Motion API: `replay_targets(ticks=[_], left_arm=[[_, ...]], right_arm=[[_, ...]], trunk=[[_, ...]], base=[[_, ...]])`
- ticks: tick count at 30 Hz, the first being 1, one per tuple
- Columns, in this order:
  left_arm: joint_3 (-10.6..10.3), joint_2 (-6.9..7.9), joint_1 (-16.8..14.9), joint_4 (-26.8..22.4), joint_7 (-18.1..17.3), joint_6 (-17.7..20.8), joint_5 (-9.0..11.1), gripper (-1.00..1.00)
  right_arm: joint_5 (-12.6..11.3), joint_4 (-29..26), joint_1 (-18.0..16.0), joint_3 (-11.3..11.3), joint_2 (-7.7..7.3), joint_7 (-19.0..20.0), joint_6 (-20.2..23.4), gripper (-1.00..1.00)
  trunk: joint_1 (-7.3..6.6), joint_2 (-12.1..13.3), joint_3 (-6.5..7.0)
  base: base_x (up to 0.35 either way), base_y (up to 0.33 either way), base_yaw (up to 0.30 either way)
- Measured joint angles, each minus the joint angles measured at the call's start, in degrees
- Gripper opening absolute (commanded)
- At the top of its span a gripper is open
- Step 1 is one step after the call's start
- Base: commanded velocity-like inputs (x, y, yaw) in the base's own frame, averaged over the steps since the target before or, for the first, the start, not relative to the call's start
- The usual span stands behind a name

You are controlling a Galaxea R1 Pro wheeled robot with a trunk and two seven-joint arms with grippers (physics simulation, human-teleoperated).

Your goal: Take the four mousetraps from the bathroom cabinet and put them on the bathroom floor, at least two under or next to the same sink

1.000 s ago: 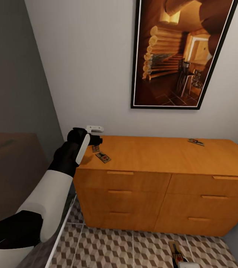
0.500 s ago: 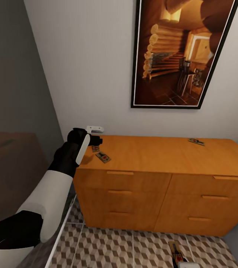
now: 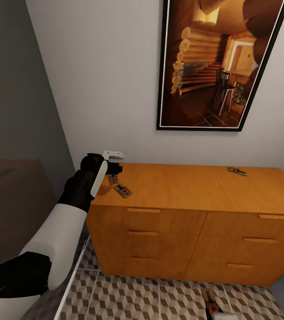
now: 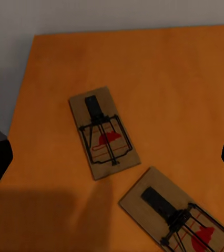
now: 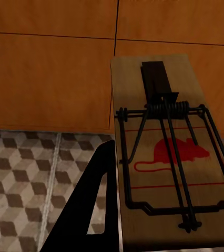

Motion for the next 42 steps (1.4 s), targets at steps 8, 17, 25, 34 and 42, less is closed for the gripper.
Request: replay_targets(ticks=[8,17,25,34,42], left_arm=[[0.0,0.0,0.1,0.1,0.0,0.0,0.0,1.0],[0.0,0.0,0.1,0.1,0.0,0.0,0.0,1.0],[0.0,0.0,0.1,0.5,-0.1,0.0,0.0,1.0],[0.1,0.0,0.3,1.9,-0.2,0.1,0.1,1.0],[0.1,0.0,0.3,1.9,-0.2,0.2,0.0,1.0]], right_arm=[[0.0,0.0,0.0,0.0,0.0,0.0,0.0,-1.0],[0.0,0.0,0.0,0.0,0.0,0.0,0.0,-1.0],[0.0,0.0,0.0,0.0,0.0,0.0,0.0,-1.0],[0.0,0.0,0.0,0.0,0.0,0.0,0.0,-1.0],[0.0,0.0,0.0,0.0,0.08,0.0,0.0,-1.0]], trunk=[[0.0,0.0,-0.04],[0.0,0.0,-0.52],[0.0,0.0,-0.86],[0.0,0.0,-0.88],[0.0,0.0,-0.88]], base=[[0.0,0.0,0.0],[0.0,0.0,0.0],[0.0,0.0,0.0],[0.0,0.0,0.0],[0.0,0.0,0.0]])
